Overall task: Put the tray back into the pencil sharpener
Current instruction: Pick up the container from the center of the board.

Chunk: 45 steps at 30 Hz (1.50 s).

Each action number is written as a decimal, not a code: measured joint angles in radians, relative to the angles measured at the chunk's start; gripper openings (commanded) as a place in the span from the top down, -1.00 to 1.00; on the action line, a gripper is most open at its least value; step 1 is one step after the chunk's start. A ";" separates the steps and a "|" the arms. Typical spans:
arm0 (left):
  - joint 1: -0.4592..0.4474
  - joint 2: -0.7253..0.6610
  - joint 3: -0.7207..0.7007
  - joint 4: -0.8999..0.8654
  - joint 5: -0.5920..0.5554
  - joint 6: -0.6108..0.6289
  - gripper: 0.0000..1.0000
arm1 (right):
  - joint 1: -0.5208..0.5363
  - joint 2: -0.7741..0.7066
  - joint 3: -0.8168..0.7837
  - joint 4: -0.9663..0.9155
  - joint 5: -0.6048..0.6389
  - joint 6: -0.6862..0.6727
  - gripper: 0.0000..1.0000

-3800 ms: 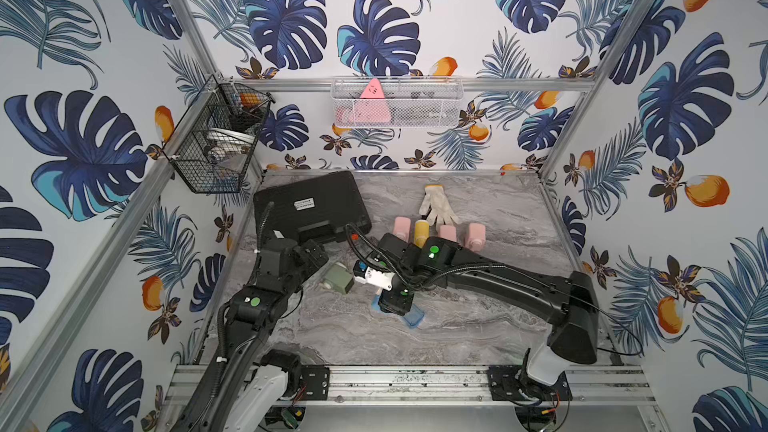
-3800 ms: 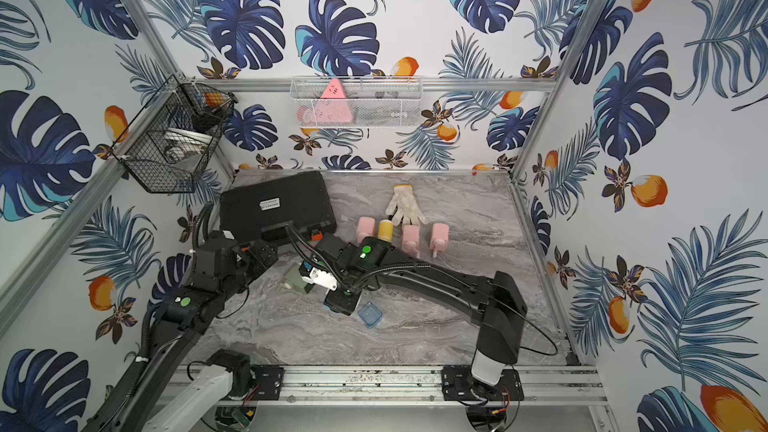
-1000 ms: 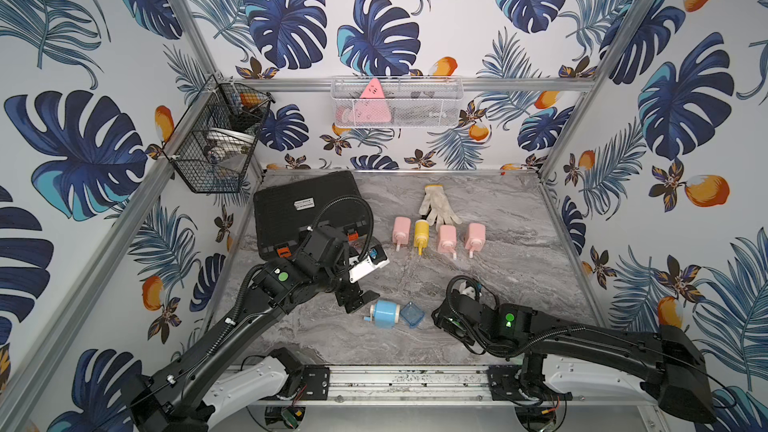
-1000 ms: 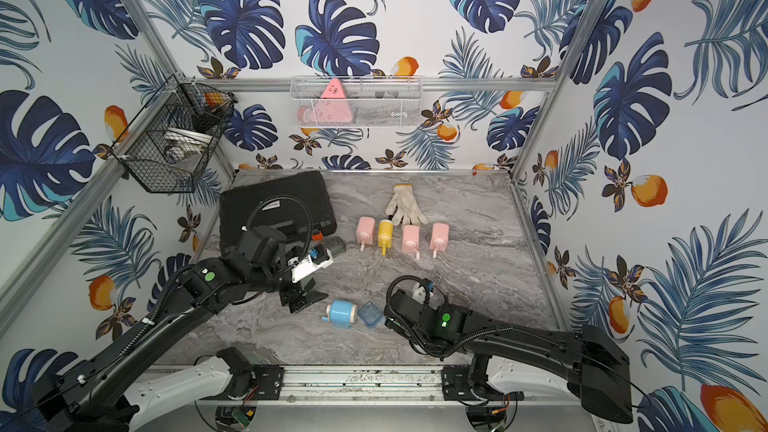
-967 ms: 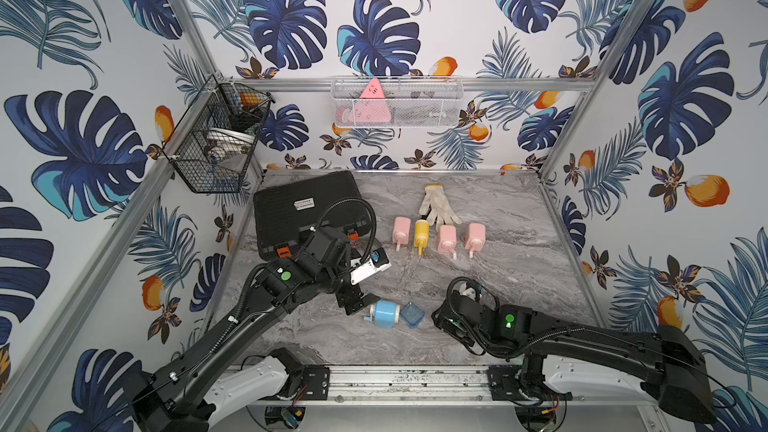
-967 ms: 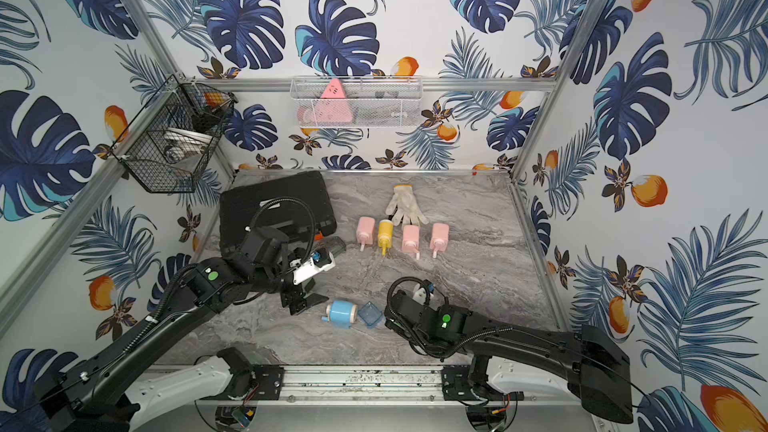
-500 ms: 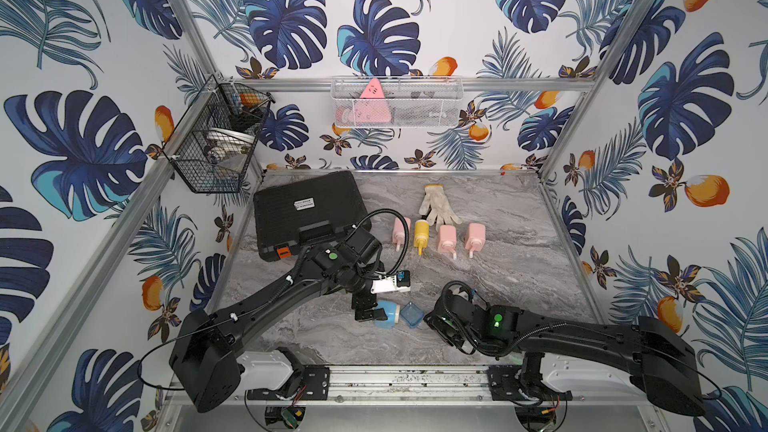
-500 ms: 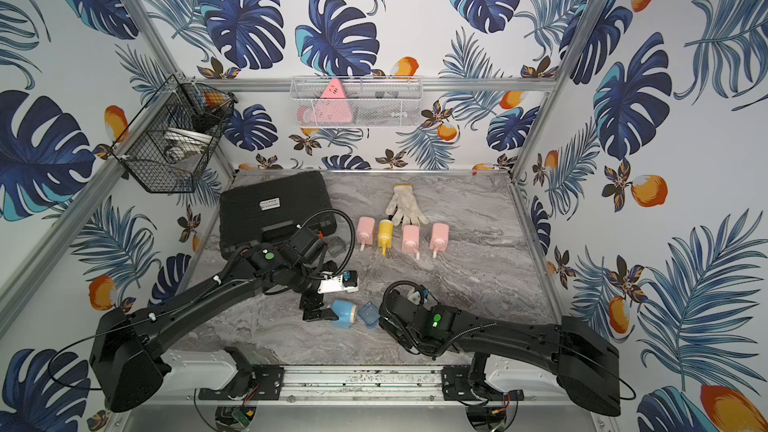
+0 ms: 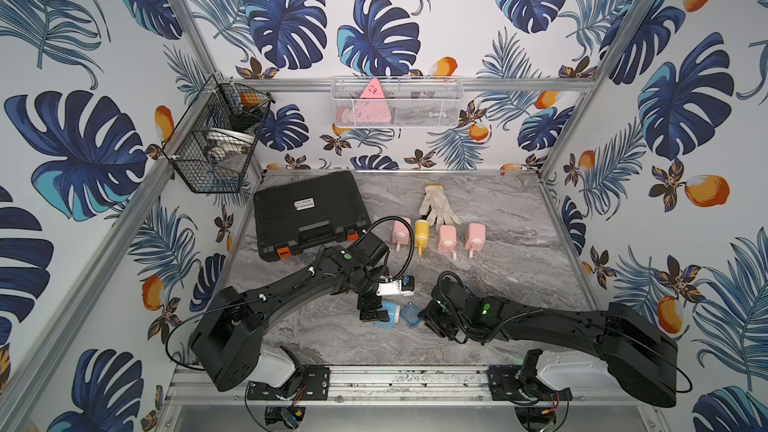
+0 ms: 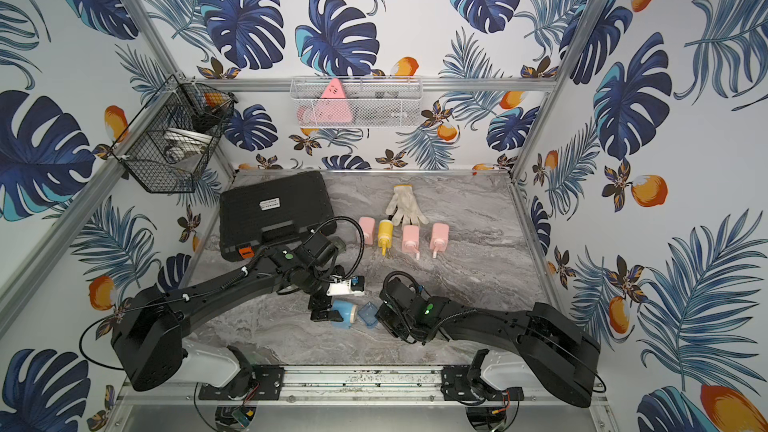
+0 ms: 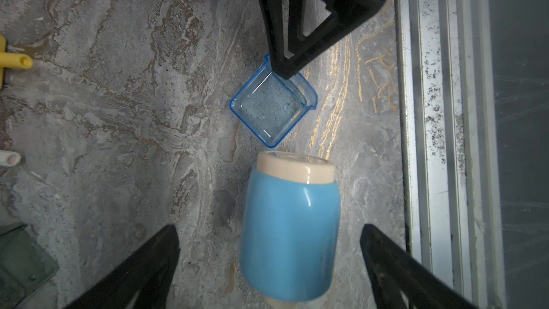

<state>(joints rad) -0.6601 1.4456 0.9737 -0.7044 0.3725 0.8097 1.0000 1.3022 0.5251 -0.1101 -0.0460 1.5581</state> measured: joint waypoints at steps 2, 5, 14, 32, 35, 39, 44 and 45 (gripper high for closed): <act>0.000 0.011 0.000 0.005 -0.003 0.002 -0.95 | -0.002 0.011 0.000 0.002 -0.008 -0.003 0.38; 0.000 0.028 -0.006 0.009 -0.007 0.005 -0.91 | -0.005 0.027 -0.001 0.005 -0.024 -0.005 0.42; 0.000 0.058 -0.035 0.017 -0.014 0.005 -0.79 | -0.008 0.060 0.000 0.026 -0.055 -0.027 0.62; -0.022 0.071 -0.079 0.072 -0.025 0.005 -0.47 | -0.017 0.034 0.027 -0.067 -0.061 -0.158 0.72; -0.028 0.066 -0.085 0.087 -0.025 0.005 -0.46 | -0.021 0.019 0.032 -0.084 -0.060 -0.185 0.72; -0.033 0.058 -0.092 0.105 -0.021 0.004 -0.44 | -0.034 -0.018 0.036 -0.134 -0.064 -0.217 0.73; -0.046 0.062 -0.092 0.125 -0.009 0.003 -0.41 | -0.061 -0.066 0.035 -0.209 -0.071 -0.286 0.73; -0.049 0.063 -0.092 0.131 -0.003 0.003 -0.40 | -0.066 -0.072 0.035 -0.225 -0.073 -0.300 0.73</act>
<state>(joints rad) -0.7094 1.5089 0.8818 -0.5735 0.3695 0.8127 0.9337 1.2297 0.5602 -0.3351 -0.1192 1.2579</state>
